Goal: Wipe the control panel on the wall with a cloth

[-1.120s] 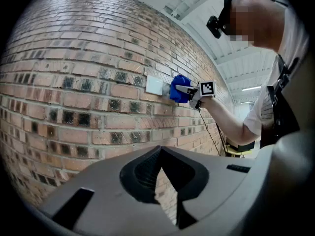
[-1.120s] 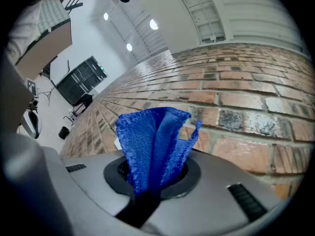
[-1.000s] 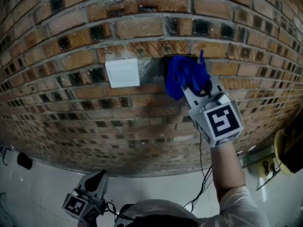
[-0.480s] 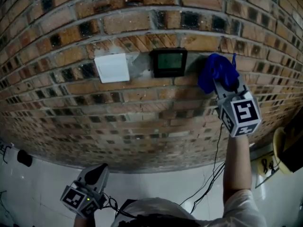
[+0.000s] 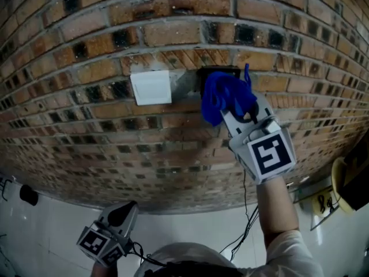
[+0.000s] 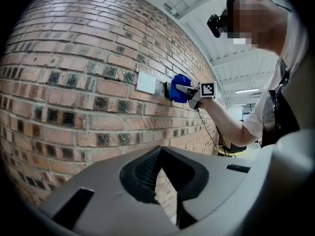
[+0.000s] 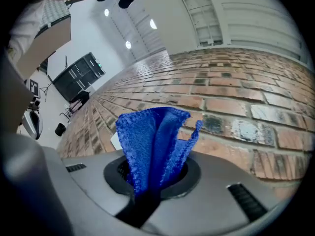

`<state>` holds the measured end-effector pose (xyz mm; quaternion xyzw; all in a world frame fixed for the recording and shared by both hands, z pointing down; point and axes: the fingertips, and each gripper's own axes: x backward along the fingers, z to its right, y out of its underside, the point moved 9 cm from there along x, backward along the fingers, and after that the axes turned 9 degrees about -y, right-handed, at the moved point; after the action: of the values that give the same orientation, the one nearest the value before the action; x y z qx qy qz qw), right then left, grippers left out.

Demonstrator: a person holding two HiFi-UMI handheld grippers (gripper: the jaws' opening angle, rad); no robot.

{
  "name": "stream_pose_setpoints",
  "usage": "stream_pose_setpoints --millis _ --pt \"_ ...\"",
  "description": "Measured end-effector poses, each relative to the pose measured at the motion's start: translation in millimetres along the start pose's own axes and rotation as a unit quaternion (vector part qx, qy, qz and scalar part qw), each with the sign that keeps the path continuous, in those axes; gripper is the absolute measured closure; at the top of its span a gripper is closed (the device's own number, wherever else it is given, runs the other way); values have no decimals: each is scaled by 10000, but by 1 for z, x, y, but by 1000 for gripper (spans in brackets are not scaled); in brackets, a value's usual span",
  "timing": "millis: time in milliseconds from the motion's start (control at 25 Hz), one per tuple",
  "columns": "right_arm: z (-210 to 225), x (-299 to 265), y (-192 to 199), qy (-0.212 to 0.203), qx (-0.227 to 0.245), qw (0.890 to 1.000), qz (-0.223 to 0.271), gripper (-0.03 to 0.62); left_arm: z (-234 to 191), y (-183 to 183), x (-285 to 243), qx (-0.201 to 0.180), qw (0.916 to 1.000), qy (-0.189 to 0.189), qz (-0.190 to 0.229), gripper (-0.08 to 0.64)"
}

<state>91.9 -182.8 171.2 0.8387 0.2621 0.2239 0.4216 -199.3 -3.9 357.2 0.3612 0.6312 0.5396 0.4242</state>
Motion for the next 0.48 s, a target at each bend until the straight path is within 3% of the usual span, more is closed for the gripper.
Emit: stream_pose_setpoints --millis 200,360,480 --pt "-10 -37 0 -82 -7 9999 65 505 -10 5 12 96 9999 -128 3 557" --pt "4 -28 4 145 -53 9999 45 503 -18 7 14 177 9997 -196 -8 557" --pt "23 -9 10 414 169 9990 -78 503 -21 9 8 179 9998 -122 -22 557"
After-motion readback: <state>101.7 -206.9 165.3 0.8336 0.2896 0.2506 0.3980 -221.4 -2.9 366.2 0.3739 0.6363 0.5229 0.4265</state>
